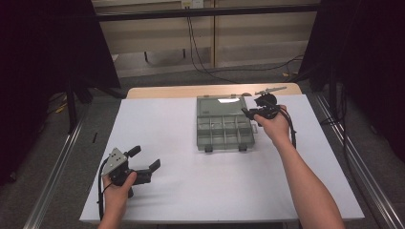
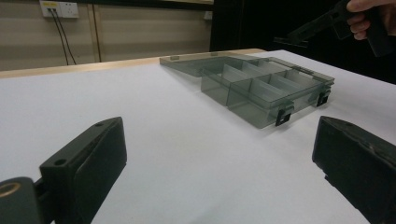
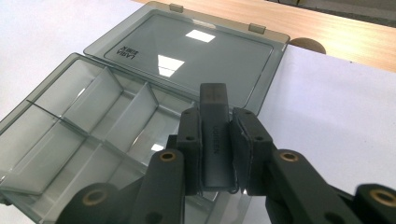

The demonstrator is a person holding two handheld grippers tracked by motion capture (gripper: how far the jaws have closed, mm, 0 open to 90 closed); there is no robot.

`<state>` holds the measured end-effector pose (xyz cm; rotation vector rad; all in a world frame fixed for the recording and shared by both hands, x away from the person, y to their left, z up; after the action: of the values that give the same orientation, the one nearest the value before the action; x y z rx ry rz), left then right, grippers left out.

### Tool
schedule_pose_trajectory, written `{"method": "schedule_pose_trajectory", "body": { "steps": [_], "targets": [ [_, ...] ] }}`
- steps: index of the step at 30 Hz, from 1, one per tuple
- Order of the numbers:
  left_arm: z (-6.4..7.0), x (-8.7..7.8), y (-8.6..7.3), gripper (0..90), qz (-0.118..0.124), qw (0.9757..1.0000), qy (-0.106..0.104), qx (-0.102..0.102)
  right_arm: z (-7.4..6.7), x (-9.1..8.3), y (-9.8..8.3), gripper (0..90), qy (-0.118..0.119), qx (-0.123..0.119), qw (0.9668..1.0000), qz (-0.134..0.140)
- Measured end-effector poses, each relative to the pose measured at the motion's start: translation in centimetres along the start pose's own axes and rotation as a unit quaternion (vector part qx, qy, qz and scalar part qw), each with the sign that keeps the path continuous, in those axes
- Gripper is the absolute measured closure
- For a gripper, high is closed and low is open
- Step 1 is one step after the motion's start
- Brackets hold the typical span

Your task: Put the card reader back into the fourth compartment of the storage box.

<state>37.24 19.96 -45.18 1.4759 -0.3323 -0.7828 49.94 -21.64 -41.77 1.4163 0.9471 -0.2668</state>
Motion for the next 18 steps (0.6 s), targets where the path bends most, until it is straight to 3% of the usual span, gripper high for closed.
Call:
{"method": "schedule_pose_trajectory", "body": {
  "steps": [18],
  "targets": [
    [-0.02,-0.02,-0.02,3.2,0.000,1.0000,0.000,0.000,-0.20,0.88,-0.24,74.2,-0.004,-0.001,1.0000,-0.008]
  ]
}}
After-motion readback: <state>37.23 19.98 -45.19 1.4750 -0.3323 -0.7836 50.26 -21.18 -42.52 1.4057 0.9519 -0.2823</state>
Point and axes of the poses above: each handheld gripper's, and its own axes: x roughly forward along the jaws, y roughly out of its top, z roughly to its right, the point moved 5 cm from there along x, roughly forward along the jaws, and after that the axes turned 2 degrees about y, right-handed, at the moved point
